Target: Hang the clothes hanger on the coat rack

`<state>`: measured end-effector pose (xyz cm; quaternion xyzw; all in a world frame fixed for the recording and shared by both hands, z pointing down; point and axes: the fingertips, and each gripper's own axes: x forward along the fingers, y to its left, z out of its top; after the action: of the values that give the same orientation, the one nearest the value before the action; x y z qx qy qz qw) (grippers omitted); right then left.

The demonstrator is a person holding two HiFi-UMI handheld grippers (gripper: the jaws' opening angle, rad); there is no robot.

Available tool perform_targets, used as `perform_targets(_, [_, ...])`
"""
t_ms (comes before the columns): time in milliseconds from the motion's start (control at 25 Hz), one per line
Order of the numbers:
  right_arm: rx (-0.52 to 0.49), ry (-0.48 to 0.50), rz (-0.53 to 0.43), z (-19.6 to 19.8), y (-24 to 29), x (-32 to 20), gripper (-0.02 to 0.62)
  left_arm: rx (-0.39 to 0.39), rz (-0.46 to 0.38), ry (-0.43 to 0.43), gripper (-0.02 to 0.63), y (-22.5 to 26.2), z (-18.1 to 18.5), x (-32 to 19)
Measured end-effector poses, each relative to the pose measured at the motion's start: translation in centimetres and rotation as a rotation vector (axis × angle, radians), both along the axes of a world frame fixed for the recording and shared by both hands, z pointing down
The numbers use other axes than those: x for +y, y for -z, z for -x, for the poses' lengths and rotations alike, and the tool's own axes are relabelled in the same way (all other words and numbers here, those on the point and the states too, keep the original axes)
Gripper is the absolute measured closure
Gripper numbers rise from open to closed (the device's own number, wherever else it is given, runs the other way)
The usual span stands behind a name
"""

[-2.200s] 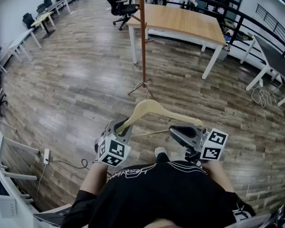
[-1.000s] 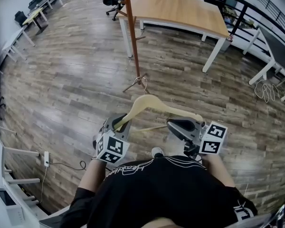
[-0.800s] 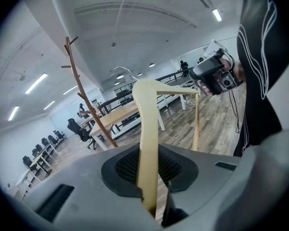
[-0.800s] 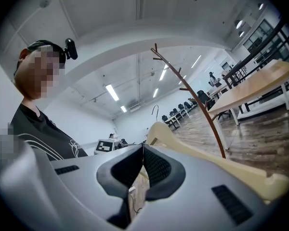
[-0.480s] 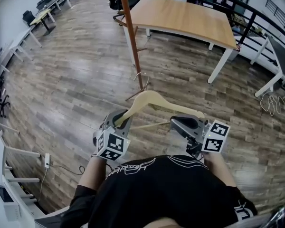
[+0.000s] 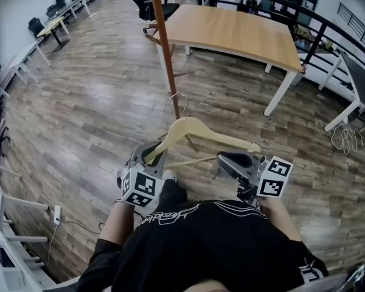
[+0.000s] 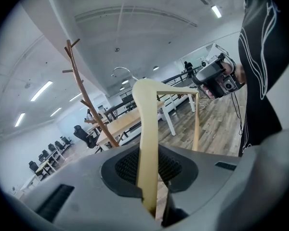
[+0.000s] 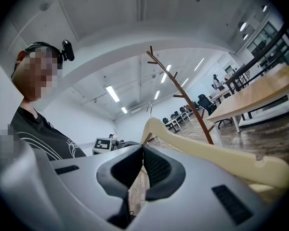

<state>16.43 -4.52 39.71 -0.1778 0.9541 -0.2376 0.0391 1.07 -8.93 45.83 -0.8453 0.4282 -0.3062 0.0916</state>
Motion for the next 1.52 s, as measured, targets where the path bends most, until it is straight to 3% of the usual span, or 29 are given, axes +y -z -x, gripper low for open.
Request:
perform_targets(320, [0.026, -0.077, -0.005, 0.5, -0.2, -4.5, 0.555, 0.025, -0.021, -0.058, 0.541, -0.2, 0.6, -5.7])
perform_targets(560, [0.032, -0.115, 0.004, 2.8, 0.6, -9.8, 0.555, 0.036, -0.026, -0.091, 0.541, 1.0, 3.0, -11.7])
perform_targets(1080, [0.042, -0.126, 0.048, 8.7, 1.3, -21.6, 0.555, 0.050, -0.044, -0.121, 0.541, 4.2, 8.5, -24.1])
perform_targets(1520, [0.034, -0.154, 0.037, 11.6, 1.7, -28.0, 0.555, 0.014, -0.096, -0.152, 0.541, 5.2, 11.3, -31.5])
